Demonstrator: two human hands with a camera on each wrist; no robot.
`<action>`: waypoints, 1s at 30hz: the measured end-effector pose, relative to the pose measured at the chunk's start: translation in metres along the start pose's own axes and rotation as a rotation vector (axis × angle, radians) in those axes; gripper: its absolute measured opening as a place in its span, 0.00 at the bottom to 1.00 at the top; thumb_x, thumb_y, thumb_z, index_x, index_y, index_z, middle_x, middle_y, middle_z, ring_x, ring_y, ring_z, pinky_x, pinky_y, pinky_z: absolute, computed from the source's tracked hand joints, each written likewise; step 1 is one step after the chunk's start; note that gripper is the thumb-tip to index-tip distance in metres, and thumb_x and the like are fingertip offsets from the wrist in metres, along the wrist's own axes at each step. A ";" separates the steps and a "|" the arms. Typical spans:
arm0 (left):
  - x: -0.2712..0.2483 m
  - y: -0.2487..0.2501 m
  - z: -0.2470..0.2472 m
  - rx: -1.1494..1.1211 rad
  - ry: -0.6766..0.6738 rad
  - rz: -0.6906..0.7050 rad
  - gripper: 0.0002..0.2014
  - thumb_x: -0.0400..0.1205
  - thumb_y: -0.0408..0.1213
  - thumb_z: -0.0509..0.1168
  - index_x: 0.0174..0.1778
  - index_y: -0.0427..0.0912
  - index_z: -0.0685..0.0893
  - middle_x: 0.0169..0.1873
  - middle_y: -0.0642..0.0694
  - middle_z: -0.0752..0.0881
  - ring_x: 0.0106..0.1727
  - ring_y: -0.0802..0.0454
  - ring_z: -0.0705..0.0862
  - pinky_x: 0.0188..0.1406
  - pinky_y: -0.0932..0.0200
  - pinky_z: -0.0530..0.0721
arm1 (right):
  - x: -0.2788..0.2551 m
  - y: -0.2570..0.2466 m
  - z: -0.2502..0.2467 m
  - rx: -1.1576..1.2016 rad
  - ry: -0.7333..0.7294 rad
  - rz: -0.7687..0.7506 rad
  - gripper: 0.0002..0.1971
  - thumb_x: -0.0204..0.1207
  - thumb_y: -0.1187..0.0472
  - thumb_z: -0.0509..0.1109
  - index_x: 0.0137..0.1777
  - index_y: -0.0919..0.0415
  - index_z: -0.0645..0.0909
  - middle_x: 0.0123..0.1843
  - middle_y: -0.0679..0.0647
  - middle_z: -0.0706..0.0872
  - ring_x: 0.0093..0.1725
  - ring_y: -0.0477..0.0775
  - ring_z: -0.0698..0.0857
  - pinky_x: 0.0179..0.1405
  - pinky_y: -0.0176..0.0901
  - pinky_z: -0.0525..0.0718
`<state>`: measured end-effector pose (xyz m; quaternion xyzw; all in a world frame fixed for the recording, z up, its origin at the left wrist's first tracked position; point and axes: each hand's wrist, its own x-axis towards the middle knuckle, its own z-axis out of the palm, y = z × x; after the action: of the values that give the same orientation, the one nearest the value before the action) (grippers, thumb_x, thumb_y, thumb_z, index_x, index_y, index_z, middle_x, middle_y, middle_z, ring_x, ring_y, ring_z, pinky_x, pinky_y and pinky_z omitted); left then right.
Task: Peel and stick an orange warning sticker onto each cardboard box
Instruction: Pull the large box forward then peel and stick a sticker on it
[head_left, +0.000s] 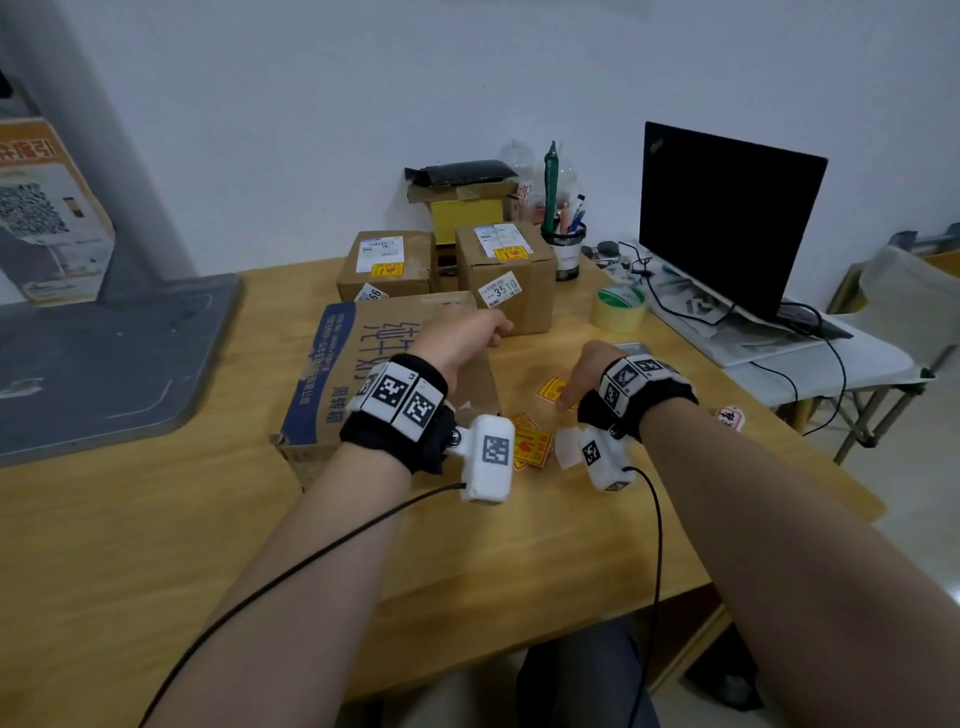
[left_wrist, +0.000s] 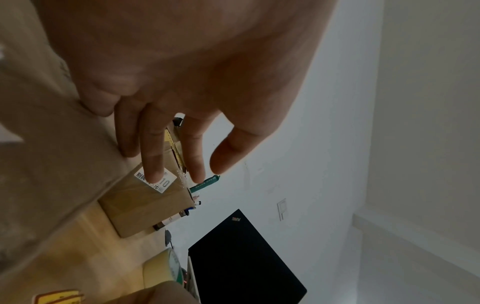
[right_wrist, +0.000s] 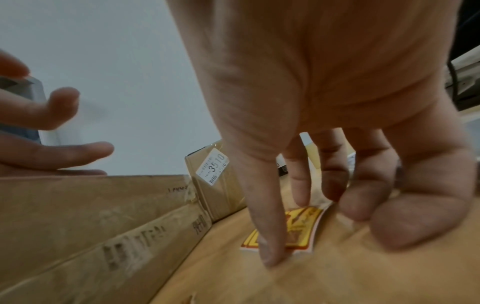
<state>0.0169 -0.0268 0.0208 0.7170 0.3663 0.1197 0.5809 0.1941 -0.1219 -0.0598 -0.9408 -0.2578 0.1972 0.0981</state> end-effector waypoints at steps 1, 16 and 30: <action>0.001 0.001 0.002 0.015 -0.005 -0.004 0.14 0.82 0.43 0.70 0.61 0.43 0.89 0.52 0.46 0.89 0.56 0.49 0.82 0.74 0.39 0.78 | -0.002 0.000 -0.001 -0.006 0.003 -0.008 0.25 0.53 0.49 0.87 0.44 0.63 0.83 0.43 0.62 0.92 0.43 0.62 0.93 0.48 0.62 0.94; 0.012 -0.003 0.005 0.019 -0.035 0.004 0.20 0.79 0.44 0.72 0.65 0.41 0.86 0.48 0.45 0.91 0.65 0.41 0.84 0.76 0.34 0.77 | 0.002 0.006 -0.003 0.194 -0.001 -0.024 0.24 0.61 0.55 0.90 0.55 0.63 0.88 0.48 0.59 0.92 0.48 0.61 0.91 0.49 0.51 0.92; -0.001 0.005 -0.021 -0.052 -0.124 0.012 0.17 0.89 0.47 0.63 0.69 0.42 0.84 0.48 0.47 0.93 0.62 0.47 0.87 0.57 0.56 0.74 | -0.059 -0.046 -0.063 0.849 0.157 -0.253 0.09 0.75 0.52 0.84 0.47 0.56 0.92 0.39 0.59 0.85 0.25 0.49 0.76 0.16 0.34 0.71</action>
<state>0.0051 -0.0118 0.0319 0.7100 0.3218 0.0880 0.6202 0.1534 -0.1195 0.0292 -0.7904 -0.2590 0.2001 0.5179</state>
